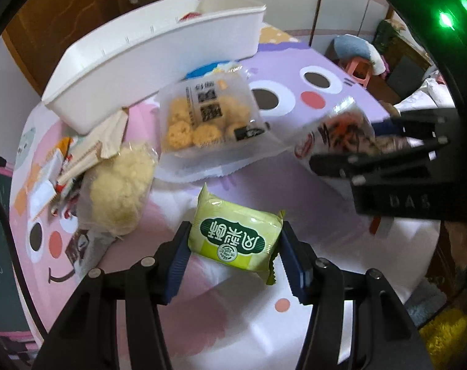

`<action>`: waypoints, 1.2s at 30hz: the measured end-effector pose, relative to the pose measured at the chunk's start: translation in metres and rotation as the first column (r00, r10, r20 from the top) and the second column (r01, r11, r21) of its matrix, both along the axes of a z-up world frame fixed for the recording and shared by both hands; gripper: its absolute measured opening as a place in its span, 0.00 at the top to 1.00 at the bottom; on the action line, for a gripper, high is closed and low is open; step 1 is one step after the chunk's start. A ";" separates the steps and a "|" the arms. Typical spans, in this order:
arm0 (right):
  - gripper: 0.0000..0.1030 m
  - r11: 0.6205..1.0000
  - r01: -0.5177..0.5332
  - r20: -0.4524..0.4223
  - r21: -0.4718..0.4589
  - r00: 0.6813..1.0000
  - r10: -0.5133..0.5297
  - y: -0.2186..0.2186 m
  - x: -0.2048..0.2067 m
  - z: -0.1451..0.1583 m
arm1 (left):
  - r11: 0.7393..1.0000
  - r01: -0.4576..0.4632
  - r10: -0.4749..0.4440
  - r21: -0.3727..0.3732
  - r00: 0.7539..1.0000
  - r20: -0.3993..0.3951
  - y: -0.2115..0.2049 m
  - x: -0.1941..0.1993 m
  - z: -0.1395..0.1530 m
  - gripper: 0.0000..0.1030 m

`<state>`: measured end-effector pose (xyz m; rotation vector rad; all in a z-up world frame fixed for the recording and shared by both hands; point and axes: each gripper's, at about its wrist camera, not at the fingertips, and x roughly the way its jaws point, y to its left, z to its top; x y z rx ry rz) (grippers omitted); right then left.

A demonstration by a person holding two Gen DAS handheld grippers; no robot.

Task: Organize snacks
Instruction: 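Grasp the green biscuit packet with the left tool while the right tool grasps the red-white pastry bag, then lift both packets into the white basket and open both tools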

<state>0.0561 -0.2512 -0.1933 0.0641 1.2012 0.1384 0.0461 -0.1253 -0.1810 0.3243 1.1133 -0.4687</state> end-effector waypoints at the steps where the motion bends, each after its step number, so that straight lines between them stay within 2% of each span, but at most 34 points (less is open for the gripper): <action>1: 0.41 1.000 0.010 0.006 0.009 1.000 -0.010 -0.002 -0.005 0.003 | 1.000 0.003 -0.003 -0.001 1.000 0.007 0.000 0.000 0.005 0.47; 8: 0.41 0.999 0.014 0.086 0.040 0.996 -0.018 0.002 -0.023 0.033 | 1.000 0.007 -0.005 -0.024 0.997 0.076 -0.004 -0.011 0.039 0.47; 11: 0.41 0.999 0.005 0.140 0.040 0.990 -0.011 0.009 -0.025 0.053 | 0.999 -0.015 0.019 -0.044 0.995 0.100 0.000 -0.014 0.059 0.47; 16: 0.41 1.000 -0.005 0.256 0.019 0.967 0.000 0.014 -0.011 0.094 | 0.992 -0.080 0.094 -0.093 0.983 0.160 0.017 0.004 0.106 0.47; 20: 0.41 1.000 0.010 0.348 -0.003 0.937 -0.008 0.019 0.008 0.128 | 0.981 -0.154 0.179 -0.120 0.956 0.234 0.030 0.029 0.150 0.47; 24: 0.41 1.000 0.010 0.423 0.023 0.906 -0.019 0.022 0.033 0.164 | 0.963 -0.218 0.256 -0.159 0.925 0.282 0.044 0.059 0.191 0.47; 30: 0.41 1.000 0.021 0.512 0.016 0.859 -0.026 0.023 0.075 0.211 | 0.953 -0.259 0.300 -0.159 0.885 0.355 0.052 0.095 0.235 0.47; 36: 0.41 0.999 0.029 0.561 0.044 0.827 -0.048 0.021 0.115 0.247 | 0.949 -0.269 0.315 -0.165 0.848 0.426 0.051 0.139 0.274 0.47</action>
